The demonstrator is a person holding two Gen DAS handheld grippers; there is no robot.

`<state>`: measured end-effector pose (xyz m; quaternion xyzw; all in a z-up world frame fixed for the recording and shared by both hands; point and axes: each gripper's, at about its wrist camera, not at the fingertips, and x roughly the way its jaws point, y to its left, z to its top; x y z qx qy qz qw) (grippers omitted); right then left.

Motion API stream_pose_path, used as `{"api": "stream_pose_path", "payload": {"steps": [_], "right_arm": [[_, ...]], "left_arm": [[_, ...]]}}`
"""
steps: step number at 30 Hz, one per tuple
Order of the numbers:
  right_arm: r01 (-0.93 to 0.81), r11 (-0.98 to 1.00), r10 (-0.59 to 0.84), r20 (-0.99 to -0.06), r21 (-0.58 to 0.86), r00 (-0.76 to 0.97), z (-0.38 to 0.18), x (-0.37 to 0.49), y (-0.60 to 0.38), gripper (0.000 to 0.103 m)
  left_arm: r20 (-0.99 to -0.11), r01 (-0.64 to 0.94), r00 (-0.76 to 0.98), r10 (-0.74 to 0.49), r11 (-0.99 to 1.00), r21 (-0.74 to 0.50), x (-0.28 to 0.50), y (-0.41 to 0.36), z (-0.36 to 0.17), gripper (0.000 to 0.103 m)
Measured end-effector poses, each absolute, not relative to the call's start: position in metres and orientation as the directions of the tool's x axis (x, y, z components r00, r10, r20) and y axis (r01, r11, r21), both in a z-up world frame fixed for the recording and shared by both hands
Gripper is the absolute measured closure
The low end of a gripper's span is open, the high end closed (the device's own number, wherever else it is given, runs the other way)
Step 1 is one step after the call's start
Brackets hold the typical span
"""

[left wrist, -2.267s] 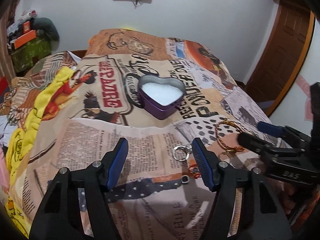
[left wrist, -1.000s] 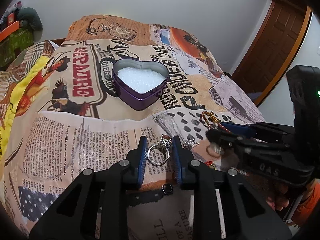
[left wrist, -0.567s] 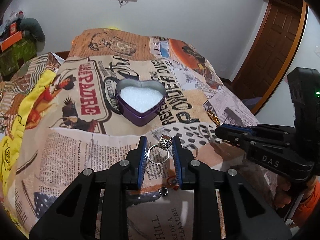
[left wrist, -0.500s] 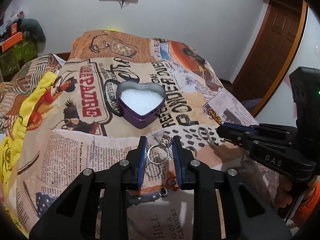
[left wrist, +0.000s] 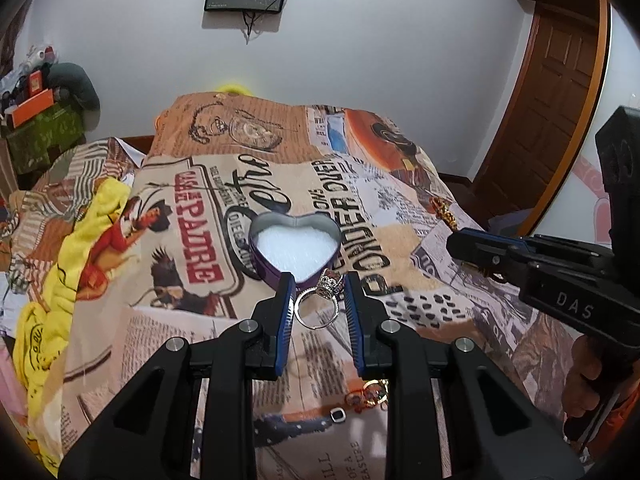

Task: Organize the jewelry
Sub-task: 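Carry the ring in the left gripper while the right gripper carries the bracelet to the heart tin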

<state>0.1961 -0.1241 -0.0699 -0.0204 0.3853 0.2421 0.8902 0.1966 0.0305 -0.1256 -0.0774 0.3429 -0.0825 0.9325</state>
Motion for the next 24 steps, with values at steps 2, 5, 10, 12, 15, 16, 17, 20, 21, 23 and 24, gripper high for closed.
{"api": "stream_pose_path", "payload": {"steps": [2, 5, 10, 12, 15, 16, 17, 20, 21, 23, 24], "right_arm": [[-0.449, 0.880, 0.422, -0.687, 0.154, 0.591, -0.068, 0.200, -0.121, 0.096], [-0.451, 0.879, 0.426, -0.681, 0.156, 0.595, -0.067, 0.208, -0.118, 0.096], [-0.449, 0.877, 0.432, -0.686, 0.169, 0.586, -0.073, 0.225, -0.111, 0.096], [-0.448, 0.877, 0.432, -0.691, 0.172, 0.580, -0.077, 0.234, -0.109, 0.096], [-0.446, 0.877, 0.433, -0.698, 0.180, 0.570, -0.082, 0.247, -0.106, 0.096], [-0.446, 0.877, 0.433, -0.699, 0.180, 0.569, -0.083, 0.250, -0.105, 0.096], [-0.447, 0.876, 0.433, -0.701, 0.179, 0.567, -0.083, 0.254, -0.104, 0.096], [-0.453, 0.872, 0.439, -0.704, 0.185, 0.559, -0.085, 0.262, -0.100, 0.096], [-0.456, 0.870, 0.443, -0.704, 0.189, 0.555, -0.085, 0.265, -0.098, 0.096], [-0.462, 0.864, 0.454, -0.706, 0.199, 0.544, -0.086, 0.272, -0.095, 0.096], [-0.465, 0.862, 0.458, -0.707, 0.204, 0.539, -0.087, 0.274, -0.095, 0.096]], "left_arm": [[-0.622, 0.099, 0.756, -0.201, 0.976, -0.195, 0.201, 0.032, -0.124, 0.079], [-0.618, 0.091, 0.764, -0.186, 0.979, -0.182, 0.208, 0.034, -0.123, 0.079], [-0.620, 0.070, 0.766, -0.168, 0.981, -0.179, 0.224, 0.042, -0.126, 0.079], [-0.622, 0.062, 0.767, -0.160, 0.982, -0.176, 0.231, 0.046, -0.127, 0.079], [-0.627, 0.050, 0.765, -0.147, 0.984, -0.170, 0.243, 0.051, -0.132, 0.079], [-0.629, 0.045, 0.764, -0.140, 0.985, -0.165, 0.247, 0.052, -0.133, 0.079], [-0.631, 0.042, 0.764, -0.136, 0.986, -0.162, 0.251, 0.054, -0.135, 0.079], [-0.637, 0.039, 0.758, -0.140, 0.985, -0.170, 0.261, 0.058, -0.140, 0.079], [-0.640, 0.040, 0.755, -0.143, 0.984, -0.173, 0.264, 0.059, -0.142, 0.079], [-0.651, 0.046, 0.744, -0.154, 0.983, -0.180, 0.271, 0.060, -0.147, 0.079], [-0.655, 0.051, 0.738, -0.160, 0.982, -0.183, 0.274, 0.060, -0.149, 0.079]]}}
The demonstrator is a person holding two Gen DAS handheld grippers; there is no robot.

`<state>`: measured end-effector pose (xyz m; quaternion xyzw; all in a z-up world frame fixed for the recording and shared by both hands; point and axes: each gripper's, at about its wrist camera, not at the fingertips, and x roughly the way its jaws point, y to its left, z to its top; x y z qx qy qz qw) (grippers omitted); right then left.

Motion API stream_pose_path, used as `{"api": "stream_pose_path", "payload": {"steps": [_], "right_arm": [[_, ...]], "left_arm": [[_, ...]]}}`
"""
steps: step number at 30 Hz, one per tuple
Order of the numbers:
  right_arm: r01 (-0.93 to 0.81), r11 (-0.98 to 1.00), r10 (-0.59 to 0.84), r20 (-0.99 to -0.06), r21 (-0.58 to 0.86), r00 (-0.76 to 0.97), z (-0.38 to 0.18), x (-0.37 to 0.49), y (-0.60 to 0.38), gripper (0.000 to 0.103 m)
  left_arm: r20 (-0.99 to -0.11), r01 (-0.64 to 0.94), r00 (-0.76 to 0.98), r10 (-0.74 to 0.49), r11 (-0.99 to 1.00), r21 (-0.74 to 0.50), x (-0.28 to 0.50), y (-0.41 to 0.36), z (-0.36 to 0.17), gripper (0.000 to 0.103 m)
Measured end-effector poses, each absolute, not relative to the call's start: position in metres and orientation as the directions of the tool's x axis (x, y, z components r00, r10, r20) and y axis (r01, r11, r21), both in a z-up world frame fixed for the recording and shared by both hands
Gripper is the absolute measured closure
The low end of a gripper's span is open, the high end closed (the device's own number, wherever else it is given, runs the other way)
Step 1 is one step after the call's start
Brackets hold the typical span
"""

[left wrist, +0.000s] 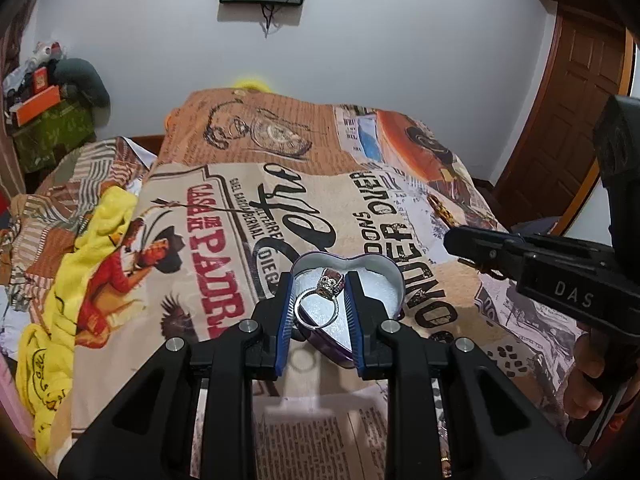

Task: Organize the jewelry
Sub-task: 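Carry the ring in the left gripper while the right gripper carries the bracelet to the heart tin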

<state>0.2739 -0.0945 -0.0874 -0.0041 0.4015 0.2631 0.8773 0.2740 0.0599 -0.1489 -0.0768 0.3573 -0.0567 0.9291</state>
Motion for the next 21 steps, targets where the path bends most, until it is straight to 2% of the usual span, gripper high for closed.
{"api": "stream_pose_path", "payload": {"steps": [9, 21], "right_arm": [[-0.499, 0.836, 0.487, -0.727, 0.228, 0.484, -0.096, 0.290, -0.081, 0.096], [-0.519, 0.809, 0.508, -0.773, 0.277, 0.379, -0.122, 0.308, -0.070, 0.096]], "left_arm": [[-0.697, 0.104, 0.674, -0.245, 0.966, -0.239, 0.298, 0.053, -0.173, 0.079], [-0.720, 0.111, 0.646, -0.254, 0.964, -0.241, 0.313, 0.053, -0.186, 0.079]]}}
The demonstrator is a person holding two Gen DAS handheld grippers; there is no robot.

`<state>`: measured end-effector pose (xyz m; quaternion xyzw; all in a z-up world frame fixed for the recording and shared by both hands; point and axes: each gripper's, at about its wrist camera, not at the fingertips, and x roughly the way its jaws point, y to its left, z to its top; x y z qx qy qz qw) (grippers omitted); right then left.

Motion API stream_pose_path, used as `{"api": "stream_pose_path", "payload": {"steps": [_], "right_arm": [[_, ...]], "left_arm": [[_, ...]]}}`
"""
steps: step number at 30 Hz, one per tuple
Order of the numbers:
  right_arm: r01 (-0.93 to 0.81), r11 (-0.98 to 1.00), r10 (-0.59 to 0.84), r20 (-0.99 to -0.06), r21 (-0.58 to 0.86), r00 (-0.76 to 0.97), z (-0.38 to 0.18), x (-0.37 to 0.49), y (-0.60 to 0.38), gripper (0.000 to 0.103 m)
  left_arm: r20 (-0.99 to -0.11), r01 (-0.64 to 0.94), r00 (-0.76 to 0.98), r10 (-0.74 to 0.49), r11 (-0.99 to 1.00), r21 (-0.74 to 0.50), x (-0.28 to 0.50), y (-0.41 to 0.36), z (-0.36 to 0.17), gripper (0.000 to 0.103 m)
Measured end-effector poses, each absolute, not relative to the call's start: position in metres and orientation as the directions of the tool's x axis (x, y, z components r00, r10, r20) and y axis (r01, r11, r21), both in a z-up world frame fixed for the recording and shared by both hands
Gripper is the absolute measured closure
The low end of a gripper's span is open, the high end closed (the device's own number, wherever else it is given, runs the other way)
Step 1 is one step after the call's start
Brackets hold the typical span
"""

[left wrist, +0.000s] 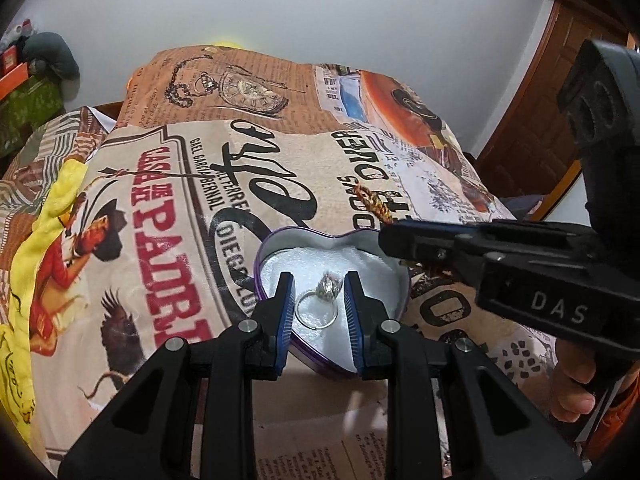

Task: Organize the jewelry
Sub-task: 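Carry the ring in the left gripper while the right gripper carries the bracelet to the heart tin, then open the left gripper over the tin while the right gripper releases the bracelet inside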

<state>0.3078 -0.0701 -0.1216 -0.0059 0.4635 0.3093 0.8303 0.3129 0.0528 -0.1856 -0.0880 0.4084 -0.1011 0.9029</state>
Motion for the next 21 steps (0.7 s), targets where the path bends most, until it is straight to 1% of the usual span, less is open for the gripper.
{"api": "stream_pose_path", "payload": {"steps": [5, 10, 15, 21], "right_arm": [[-0.510, 0.802, 0.516, -0.790, 0.311, 0.330, -0.131, 0.314, -0.071, 0.095], [-0.510, 0.800, 0.513, -0.800, 0.315, 0.312, -0.137, 0.315, -0.068, 0.095], [-0.530, 0.797, 0.502, -0.806, 0.289, 0.314, -0.138, 0.312, -0.062, 0.095], [-0.537, 0.803, 0.479, -0.817, 0.260, 0.321, -0.140, 0.311, -0.059, 0.094]], "left_arm": [[-0.714, 0.100, 0.656, -0.244, 0.966, -0.238, 0.313, 0.056, -0.185, 0.079], [-0.705, 0.083, 0.676, -0.215, 0.973, -0.217, 0.309, 0.063, -0.180, 0.079], [-0.692, 0.056, 0.701, -0.172, 0.981, -0.187, 0.302, 0.073, -0.172, 0.079], [-0.701, 0.039, 0.697, -0.153, 0.984, -0.175, 0.299, 0.080, -0.173, 0.078]]}}
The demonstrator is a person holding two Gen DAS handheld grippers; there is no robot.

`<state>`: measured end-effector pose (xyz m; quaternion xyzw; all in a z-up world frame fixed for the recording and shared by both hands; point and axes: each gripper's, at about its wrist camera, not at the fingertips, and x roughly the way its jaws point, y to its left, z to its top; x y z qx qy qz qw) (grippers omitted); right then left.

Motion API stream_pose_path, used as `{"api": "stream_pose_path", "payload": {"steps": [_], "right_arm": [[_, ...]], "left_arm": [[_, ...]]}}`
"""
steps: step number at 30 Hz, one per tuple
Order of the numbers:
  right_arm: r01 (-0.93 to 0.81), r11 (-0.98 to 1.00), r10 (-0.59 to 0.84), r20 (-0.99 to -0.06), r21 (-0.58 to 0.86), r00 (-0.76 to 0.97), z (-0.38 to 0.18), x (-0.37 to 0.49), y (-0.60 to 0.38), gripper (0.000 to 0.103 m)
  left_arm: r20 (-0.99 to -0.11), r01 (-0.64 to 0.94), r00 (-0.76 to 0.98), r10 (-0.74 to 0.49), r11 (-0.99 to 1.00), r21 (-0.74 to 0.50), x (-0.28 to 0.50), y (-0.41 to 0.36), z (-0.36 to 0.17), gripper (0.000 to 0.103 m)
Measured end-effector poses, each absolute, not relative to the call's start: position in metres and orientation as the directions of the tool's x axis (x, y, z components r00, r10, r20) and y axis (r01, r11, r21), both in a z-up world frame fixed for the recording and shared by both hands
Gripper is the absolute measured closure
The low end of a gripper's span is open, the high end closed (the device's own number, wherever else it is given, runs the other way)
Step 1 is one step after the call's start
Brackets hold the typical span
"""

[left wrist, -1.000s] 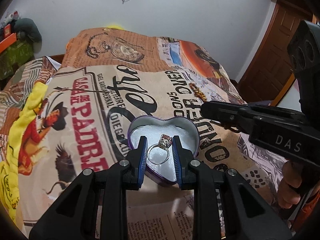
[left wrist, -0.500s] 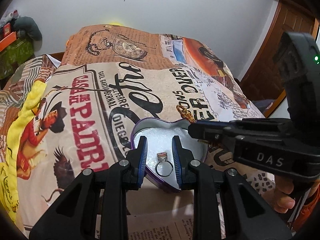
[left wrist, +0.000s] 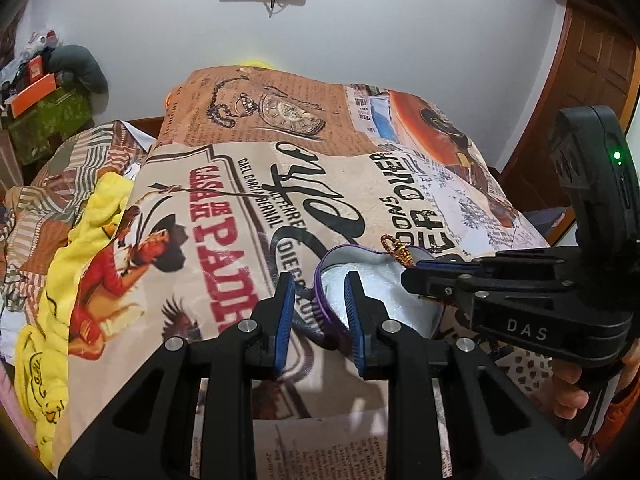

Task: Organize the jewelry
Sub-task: 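Open the left gripper over the tin while the right gripper releases the bracelet inside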

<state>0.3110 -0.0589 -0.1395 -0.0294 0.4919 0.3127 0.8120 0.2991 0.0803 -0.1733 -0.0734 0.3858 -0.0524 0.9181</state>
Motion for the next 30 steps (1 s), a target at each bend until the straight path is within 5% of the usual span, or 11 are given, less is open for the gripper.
{"api": "stream_pose_path", "payload": {"steps": [11, 30], "right_arm": [[-0.542, 0.812, 0.452, -0.822, 0.217, 0.348, -0.130, 0.301, -0.060, 0.066], [-0.530, 0.836, 0.440, -0.753, 0.144, 0.489, -0.072, 0.237, -0.083, 0.065]], "left_arm": [[-0.711, 0.028, 0.689, -0.143, 0.985, -0.170, 0.288, 0.082, -0.172, 0.071], [-0.659, 0.055, 0.743, -0.118, 0.992, -0.116, 0.225, 0.064, -0.120, 0.063]]}}
